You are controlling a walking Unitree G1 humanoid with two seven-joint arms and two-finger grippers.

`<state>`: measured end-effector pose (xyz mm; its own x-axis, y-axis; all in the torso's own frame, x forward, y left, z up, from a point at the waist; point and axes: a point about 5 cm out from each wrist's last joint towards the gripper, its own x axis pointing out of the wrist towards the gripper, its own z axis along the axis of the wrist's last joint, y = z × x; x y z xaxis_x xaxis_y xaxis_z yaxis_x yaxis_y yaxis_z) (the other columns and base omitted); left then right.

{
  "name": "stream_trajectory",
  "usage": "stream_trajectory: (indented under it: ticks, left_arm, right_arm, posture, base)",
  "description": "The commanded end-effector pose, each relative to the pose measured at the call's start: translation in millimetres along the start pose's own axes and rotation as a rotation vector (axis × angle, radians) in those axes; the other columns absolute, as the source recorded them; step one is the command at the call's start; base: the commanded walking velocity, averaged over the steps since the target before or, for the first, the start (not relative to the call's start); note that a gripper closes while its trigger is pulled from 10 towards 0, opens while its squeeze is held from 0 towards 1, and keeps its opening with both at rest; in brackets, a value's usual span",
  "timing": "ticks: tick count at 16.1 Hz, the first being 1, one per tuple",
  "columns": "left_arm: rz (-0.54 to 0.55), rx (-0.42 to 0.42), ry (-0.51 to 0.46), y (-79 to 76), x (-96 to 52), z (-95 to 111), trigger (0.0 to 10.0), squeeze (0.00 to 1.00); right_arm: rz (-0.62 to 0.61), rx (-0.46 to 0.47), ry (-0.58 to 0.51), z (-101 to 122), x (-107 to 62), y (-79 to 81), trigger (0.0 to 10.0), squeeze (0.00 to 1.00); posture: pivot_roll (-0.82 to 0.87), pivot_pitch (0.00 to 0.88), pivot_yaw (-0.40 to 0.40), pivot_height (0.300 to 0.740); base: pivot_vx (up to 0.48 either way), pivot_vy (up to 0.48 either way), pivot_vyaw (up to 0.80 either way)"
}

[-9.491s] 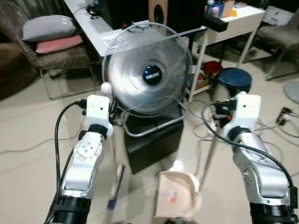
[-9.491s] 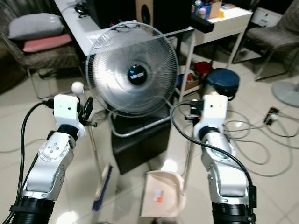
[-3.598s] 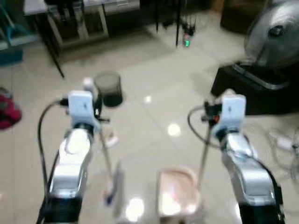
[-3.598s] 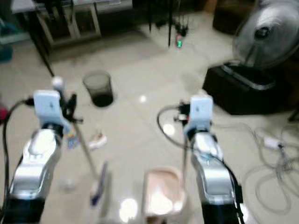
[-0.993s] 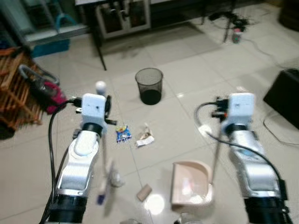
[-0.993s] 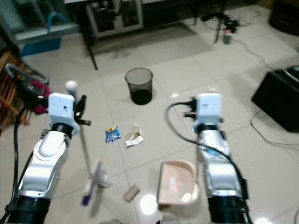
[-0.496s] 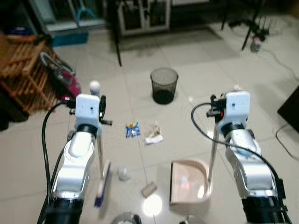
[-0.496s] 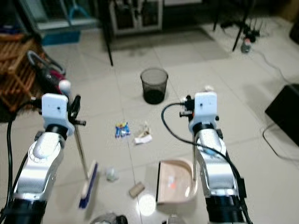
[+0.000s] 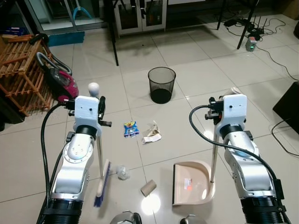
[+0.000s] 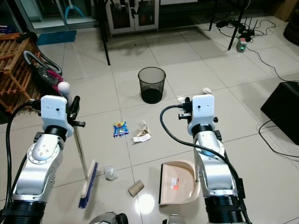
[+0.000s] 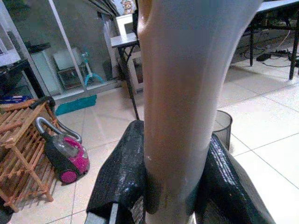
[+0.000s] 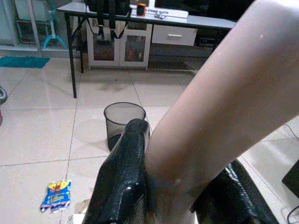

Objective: Sweep floor

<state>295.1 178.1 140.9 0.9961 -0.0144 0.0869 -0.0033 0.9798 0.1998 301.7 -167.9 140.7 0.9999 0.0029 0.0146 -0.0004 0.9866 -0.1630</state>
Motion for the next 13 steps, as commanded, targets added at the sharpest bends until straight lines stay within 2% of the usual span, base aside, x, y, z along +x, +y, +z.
stream_trajectory:
  ticks: [1,5,6,11,13]
  left_arm:
    - [0.003,0.021,-0.032,2.8,-1.2,6.0,10.0,0.00]
    - [-0.014,0.047,-0.008,1.9,-3.5,-1.2,10.0,0.00]
    - [-0.010,0.063,0.009,4.4,-3.4,-8.6,10.0,0.00]
    - [-0.037,0.089,-0.006,8.7,-11.6,-23.5,10.0,0.00]
    - [-0.040,0.089,-0.047,8.5,-13.8,-26.9,10.0,0.00]
  right_arm:
    - [0.005,-0.009,-0.032,4.2,-0.4,0.6,10.0,0.00]
    - [0.004,-0.014,-0.026,-0.5,0.5,3.2,10.0,0.00]
    - [-0.007,-0.020,-0.019,-5.5,3.1,2.4,10.0,0.00]
    - [-0.045,0.021,-0.057,-18.4,6.0,-0.8,10.0,0.00]
    - [-0.044,0.042,-0.084,-22.1,4.2,2.0,10.0,0.00]
  posture:
    - [-0.11,0.079,0.061,0.740]
    - [-0.11,0.095,0.059,0.740]
    - [-0.11,0.104,0.060,0.740]
    - [-0.09,0.203,0.035,0.740]
    - [-0.09,0.225,0.029,0.740]
  base:
    - [0.000,0.000,0.00]
    - [0.000,0.000,0.00]
    - [0.000,0.000,0.00]
    - [0.000,0.000,0.00]
    - [0.000,0.000,0.00]
